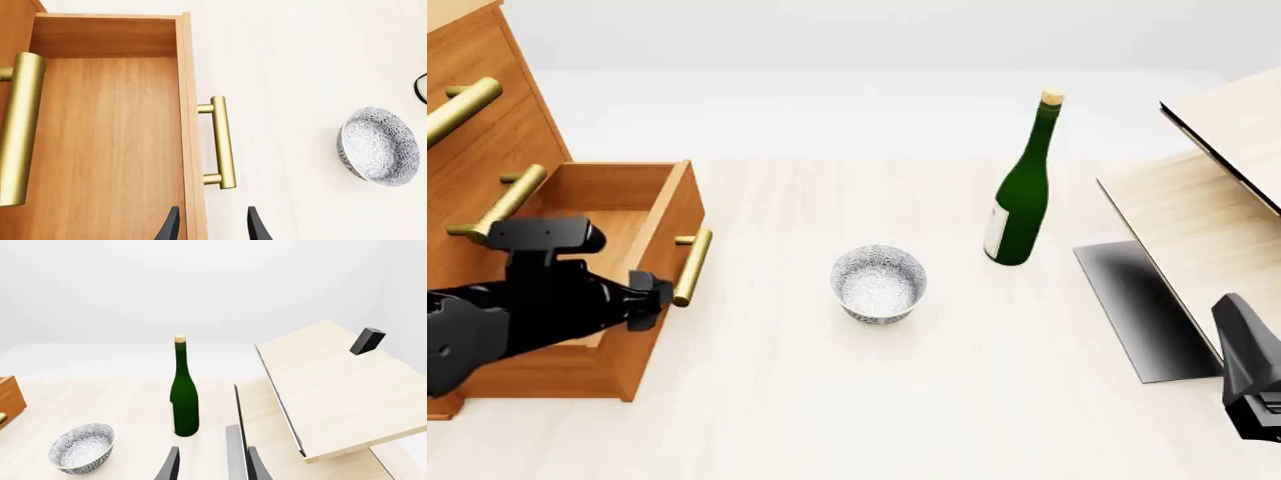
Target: Put the bowl in the bottom drawer of the cabinet and close it.
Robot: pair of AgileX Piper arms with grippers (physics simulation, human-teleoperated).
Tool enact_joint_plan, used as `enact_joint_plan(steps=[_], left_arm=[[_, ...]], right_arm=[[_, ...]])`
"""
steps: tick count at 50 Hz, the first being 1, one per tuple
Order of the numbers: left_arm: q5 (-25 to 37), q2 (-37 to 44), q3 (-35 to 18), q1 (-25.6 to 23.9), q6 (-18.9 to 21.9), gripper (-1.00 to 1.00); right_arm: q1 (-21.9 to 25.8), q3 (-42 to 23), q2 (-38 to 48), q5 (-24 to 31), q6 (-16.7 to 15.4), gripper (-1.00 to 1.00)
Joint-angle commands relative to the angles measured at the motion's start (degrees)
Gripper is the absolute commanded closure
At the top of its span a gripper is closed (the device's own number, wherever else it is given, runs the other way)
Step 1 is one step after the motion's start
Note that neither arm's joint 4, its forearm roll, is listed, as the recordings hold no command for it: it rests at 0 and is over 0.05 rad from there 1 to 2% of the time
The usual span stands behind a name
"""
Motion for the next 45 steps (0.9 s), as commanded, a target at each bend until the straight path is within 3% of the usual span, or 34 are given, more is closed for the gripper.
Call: enact_joint_plan(steps=[1,45], left_arm=[[-1.2,1.6,0.9,-0.3,-0.5,-1.0],[-3.4,4.9,0.9,-5.3,-2.7,-1.0]], right_arm=[[0.0,0.0,0.0,0.0,0.0,-1.0],[0.0,0.0,0.0,0.0,0.0,-1.0]])
